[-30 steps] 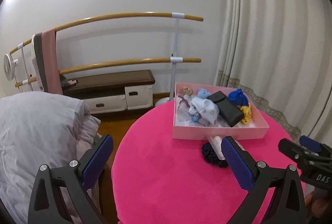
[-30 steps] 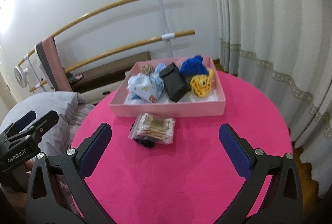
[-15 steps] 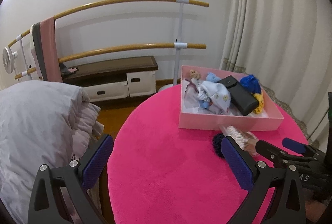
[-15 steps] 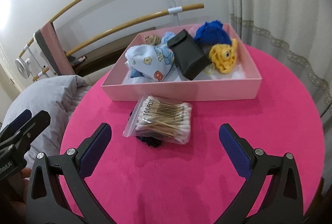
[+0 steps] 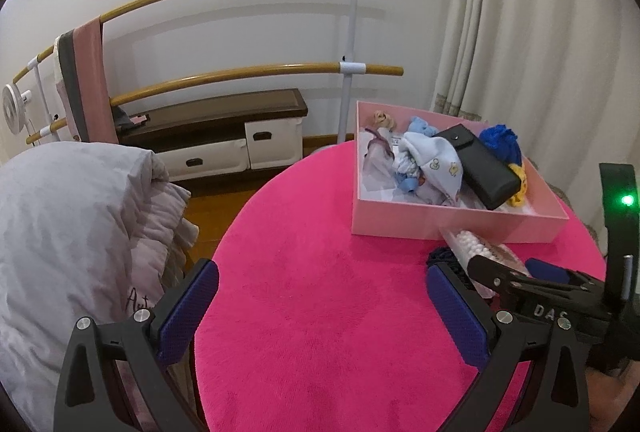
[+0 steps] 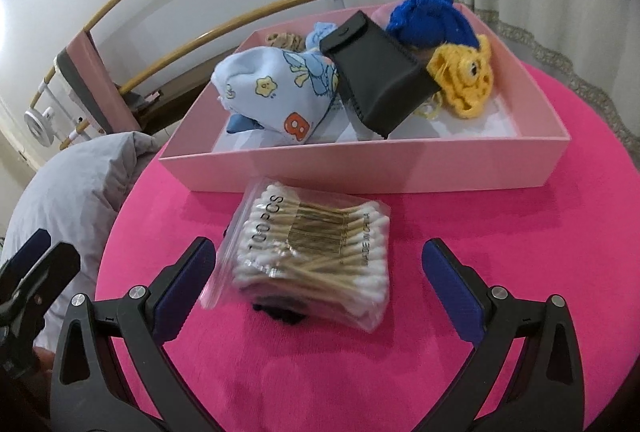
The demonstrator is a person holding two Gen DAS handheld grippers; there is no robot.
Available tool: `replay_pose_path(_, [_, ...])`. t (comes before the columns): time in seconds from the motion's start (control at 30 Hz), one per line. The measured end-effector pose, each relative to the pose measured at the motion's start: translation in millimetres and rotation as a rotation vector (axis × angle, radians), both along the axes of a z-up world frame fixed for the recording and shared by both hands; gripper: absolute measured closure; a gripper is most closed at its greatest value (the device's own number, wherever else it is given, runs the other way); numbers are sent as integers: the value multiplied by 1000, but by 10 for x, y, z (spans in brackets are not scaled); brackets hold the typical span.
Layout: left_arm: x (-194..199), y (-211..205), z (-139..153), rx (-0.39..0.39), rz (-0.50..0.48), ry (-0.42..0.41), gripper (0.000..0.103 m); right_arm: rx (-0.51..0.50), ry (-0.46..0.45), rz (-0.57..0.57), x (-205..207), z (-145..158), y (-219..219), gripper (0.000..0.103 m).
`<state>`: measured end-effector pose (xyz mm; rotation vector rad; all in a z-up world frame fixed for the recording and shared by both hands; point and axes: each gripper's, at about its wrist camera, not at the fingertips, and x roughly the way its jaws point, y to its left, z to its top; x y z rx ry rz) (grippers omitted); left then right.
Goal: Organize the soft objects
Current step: 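Grasp the navy knit item with the left gripper while the right grasps the cotton-swab bag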
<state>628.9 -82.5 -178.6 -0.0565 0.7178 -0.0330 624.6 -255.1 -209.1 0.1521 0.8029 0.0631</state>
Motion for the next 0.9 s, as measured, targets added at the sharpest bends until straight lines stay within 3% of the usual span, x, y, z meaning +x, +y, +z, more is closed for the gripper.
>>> replay_pose_path(0.07, [37,1,-27,-1,0,3,0,8,15,10,61,-50,0,19])
replay_pose_path(0.1, [54,1,-39,-1,1,5,0,11,24,10,91,-86,-9,32])
replay_pose_path(0.53, [58,-81,-108,4,-22,12,0,-12,-28,-15,-86,-7,-122,35])
replay_pose_path(0.9, [95,-389,-156,2,-93,36,0,-14,-41,-86,-383,29,-498,35])
